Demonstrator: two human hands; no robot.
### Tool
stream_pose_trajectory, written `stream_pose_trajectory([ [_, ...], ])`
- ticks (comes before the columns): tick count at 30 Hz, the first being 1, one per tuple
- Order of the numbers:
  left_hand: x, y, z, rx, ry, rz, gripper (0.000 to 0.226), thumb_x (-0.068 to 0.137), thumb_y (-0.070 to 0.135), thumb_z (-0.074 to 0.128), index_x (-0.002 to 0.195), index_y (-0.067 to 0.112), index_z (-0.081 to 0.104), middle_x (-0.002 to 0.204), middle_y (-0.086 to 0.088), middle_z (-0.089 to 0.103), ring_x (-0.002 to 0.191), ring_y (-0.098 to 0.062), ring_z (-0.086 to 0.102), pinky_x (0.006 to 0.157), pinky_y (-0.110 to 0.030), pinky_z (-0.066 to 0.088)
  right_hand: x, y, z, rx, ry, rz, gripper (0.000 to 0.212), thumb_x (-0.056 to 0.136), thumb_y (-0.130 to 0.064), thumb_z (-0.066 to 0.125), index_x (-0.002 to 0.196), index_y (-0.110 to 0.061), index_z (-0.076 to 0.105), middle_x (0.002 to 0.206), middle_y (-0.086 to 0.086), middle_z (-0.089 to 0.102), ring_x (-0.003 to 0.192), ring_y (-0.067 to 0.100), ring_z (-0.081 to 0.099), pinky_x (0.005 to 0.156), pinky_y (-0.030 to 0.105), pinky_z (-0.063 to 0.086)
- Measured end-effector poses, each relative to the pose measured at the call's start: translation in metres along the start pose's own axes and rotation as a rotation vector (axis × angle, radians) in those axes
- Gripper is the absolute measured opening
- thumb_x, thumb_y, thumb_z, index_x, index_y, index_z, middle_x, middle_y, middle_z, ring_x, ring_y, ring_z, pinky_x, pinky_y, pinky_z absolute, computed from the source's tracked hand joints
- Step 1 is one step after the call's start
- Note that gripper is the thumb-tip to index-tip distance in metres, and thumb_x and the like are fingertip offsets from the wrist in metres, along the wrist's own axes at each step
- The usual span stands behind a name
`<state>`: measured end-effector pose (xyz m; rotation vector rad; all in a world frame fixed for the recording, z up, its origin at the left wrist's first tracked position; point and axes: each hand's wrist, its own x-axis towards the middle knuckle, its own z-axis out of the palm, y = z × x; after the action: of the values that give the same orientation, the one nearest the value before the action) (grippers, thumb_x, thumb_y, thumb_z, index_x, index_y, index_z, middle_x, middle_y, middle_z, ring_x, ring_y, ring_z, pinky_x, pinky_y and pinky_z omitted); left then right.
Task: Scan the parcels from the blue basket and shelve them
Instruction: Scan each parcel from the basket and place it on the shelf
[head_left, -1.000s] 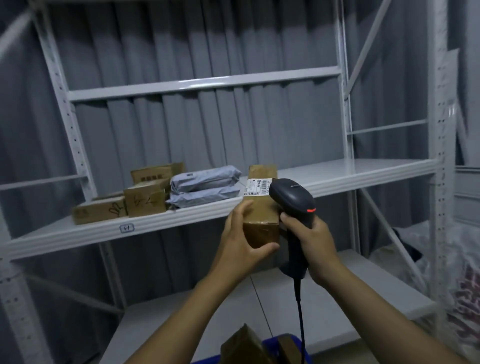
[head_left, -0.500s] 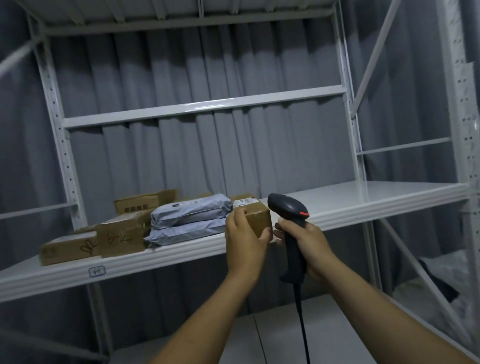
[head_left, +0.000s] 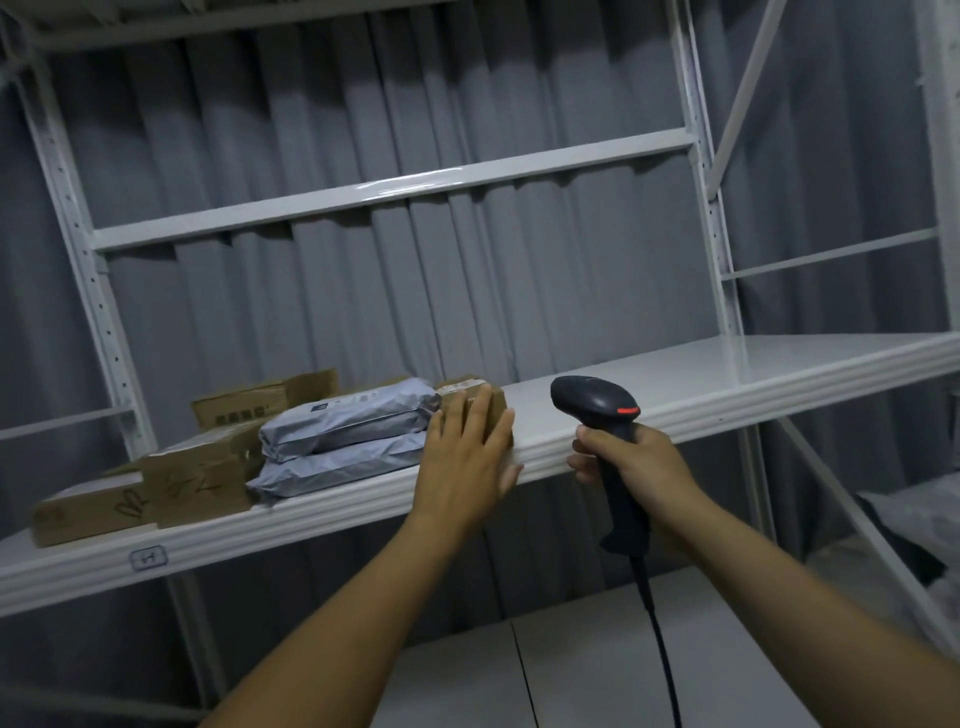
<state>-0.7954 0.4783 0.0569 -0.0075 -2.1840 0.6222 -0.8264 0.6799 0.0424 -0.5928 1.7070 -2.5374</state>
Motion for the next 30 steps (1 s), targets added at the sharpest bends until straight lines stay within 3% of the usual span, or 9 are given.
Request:
stream_pose_trajectory([
  [4, 0.017, -0.003, 0.001, 0.039, -0.212, -0.060, 0.073, 0.089, 0.062, 0.046, 0.149, 0.023, 0.031, 0.159, -0.010, 0.014, 0.141, -0.036, 0.020, 0.114, -0.050, 0.019, -0.003, 0.002, 0.003, -0.151, -0.048, -0.013, 0.020, 0.085, -0.018, 0.073, 0.095, -0.001, 0.069, 0.082, 0.015, 0.073, 0.077, 0.026, 0.073, 0.078, 0.039, 0.059],
  [9, 0.022, -0.010, -0.003, 0.024, -0.320, -0.110, 0.082, 0.088, 0.066, 0.043, 0.151, 0.019, 0.020, 0.160, -0.006, 0.007, 0.147, -0.030, 0.008, 0.117, -0.054, 0.006, -0.022, -0.002, 0.008, -0.247, -0.072, -0.015, 0.016, 0.085, -0.018, 0.072, 0.086, -0.003, 0.068, 0.077, 0.016, 0.071, 0.076, 0.030, 0.072, 0.075, 0.042, 0.060],
  [14, -0.006, -0.014, -0.029, -0.102, -0.233, -0.083, 0.072, 0.092, 0.058, 0.045, 0.148, 0.016, 0.030, 0.160, -0.007, 0.015, 0.148, -0.026, 0.010, 0.118, -0.048, 0.012, -0.053, -0.016, 0.011, -0.269, -0.066, -0.006, 0.018, 0.087, -0.015, 0.070, 0.086, 0.003, 0.066, 0.071, 0.018, 0.064, 0.055, 0.022, 0.064, 0.054, 0.032, 0.057],
  [19, -0.078, -0.005, -0.045, -0.277, -0.169, -0.112, 0.062, 0.091, 0.052, 0.053, 0.139, 0.013, 0.048, 0.151, -0.015, 0.036, 0.139, -0.033, 0.032, 0.111, -0.046, 0.028, -0.105, -0.005, 0.007, -0.331, -0.006, -0.012, 0.013, 0.088, -0.013, 0.068, 0.079, -0.006, 0.062, 0.069, 0.013, 0.062, 0.040, 0.012, 0.054, 0.042, 0.024, 0.047],
  [25, -0.206, 0.041, -0.031, -0.444, -0.478, -0.177, 0.060, 0.094, 0.051, 0.048, 0.143, 0.017, 0.043, 0.153, -0.010, 0.032, 0.141, -0.026, 0.028, 0.112, -0.041, 0.028, -0.182, 0.060, -0.015, -0.455, 0.001, 0.135, 0.016, 0.087, -0.023, 0.069, 0.089, -0.007, 0.065, 0.072, 0.008, 0.068, 0.051, 0.014, 0.058, 0.052, 0.026, 0.049],
  [30, -0.313, 0.079, 0.007, -0.538, -0.799, -0.224, 0.056, 0.094, 0.049, 0.050, 0.144, 0.025, 0.039, 0.153, -0.002, 0.033, 0.138, -0.022, 0.032, 0.111, -0.038, 0.030, -0.230, 0.140, -0.040, -0.512, -0.006, 0.326, 0.022, 0.087, -0.025, 0.069, 0.087, -0.004, 0.065, 0.073, 0.019, 0.070, 0.054, 0.022, 0.059, 0.057, 0.033, 0.050],
])
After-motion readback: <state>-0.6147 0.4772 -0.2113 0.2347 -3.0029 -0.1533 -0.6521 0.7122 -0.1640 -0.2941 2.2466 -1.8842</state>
